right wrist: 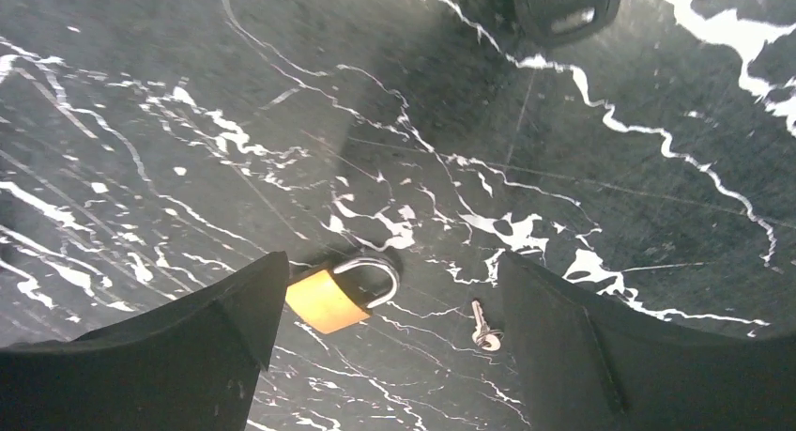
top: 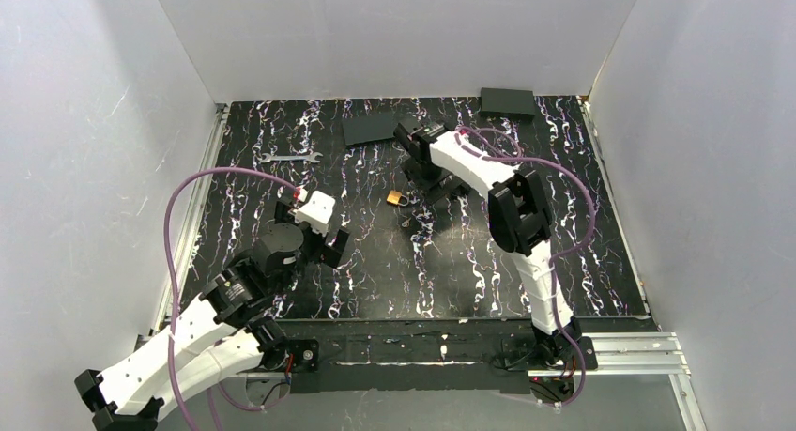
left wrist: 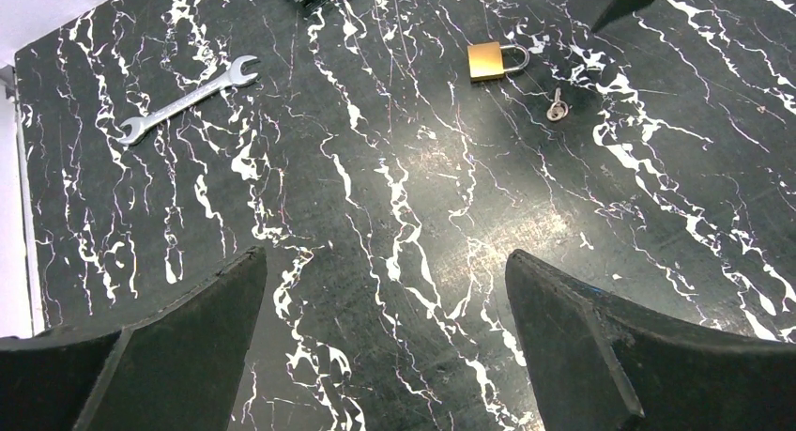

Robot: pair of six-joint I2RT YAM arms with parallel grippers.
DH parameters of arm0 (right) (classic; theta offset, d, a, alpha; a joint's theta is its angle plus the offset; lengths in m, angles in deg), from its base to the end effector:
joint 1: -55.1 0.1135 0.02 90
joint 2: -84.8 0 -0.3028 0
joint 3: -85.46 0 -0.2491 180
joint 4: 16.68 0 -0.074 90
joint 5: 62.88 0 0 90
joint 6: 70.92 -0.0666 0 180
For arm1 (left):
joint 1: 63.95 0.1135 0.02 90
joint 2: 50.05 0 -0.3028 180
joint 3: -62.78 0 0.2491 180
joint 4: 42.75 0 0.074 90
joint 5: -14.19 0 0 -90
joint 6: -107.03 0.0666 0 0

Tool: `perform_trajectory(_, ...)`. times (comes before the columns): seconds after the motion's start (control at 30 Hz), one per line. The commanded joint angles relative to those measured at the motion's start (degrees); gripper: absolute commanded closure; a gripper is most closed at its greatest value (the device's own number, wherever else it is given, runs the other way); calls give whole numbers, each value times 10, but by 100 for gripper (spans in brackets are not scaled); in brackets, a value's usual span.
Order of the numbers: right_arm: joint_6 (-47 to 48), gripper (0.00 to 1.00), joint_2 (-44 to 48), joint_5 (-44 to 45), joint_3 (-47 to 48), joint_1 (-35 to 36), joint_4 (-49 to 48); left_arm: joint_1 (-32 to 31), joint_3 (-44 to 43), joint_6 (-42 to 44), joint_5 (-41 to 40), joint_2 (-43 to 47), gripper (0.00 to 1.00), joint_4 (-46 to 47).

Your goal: Unlock with the key

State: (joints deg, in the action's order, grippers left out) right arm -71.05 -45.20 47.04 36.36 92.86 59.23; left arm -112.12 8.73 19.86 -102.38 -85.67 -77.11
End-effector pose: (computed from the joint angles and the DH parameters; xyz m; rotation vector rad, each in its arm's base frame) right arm 0.4084 0.2877 0.2174 1.2541 2.4082 0.1115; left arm 0.1146 -0.0834 0.3319 0.4835 1.7554 -0.1307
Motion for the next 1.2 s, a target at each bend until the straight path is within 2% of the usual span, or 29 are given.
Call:
perform_trajectory(0.0,-92,11,-1,3,-8,20,3,1,-1,-1,-13,11,2,-2)
perform_trajectory(0.13,-109,12,-37,-7,15,28,-2,2,1,-2,-8,14,2,-1)
perform_trajectory(0.27,-128,18,-59,-15,25,40,-13,2,0,-1,-8,15,2,-1)
perform_trajectory(0.53,-175,21,-70,-1,7,53,-43,3,5,-2,-3,28,2,0)
perform_trajectory(0.6,-169,27,-73,2,3,53,-69,2,5,-2,-2,29,2,0)
perform_trajectory(0.67,-143,35,-77,8,2,54,-97,2,5,-2,-2,30,2,1)
perform_trajectory(0.73,-107,36,-86,25,23,57,-102,2,6,-1,-2,32,2,1)
perform_trajectory(0.8,-53,34,-96,56,55,64,-93,2,8,-2,0,35,2,1)
perform_trajectory(0.83,-28,33,-101,71,72,65,-56,2,9,-4,3,37,2,2)
perform_trajectory(0.9,4,25,-83,98,49,65,-46,3,8,-1,6,32,2,2)
perform_trajectory(1.0,9,24,-103,105,80,58,-34,2,9,-2,5,27,2,0)
perform_trajectory(1.1,80,27,-196,117,217,68,26,3,7,1,3,22,2,0)
perform_trajectory(1.17,126,38,-208,115,199,75,13,3,7,1,7,19,2,0)
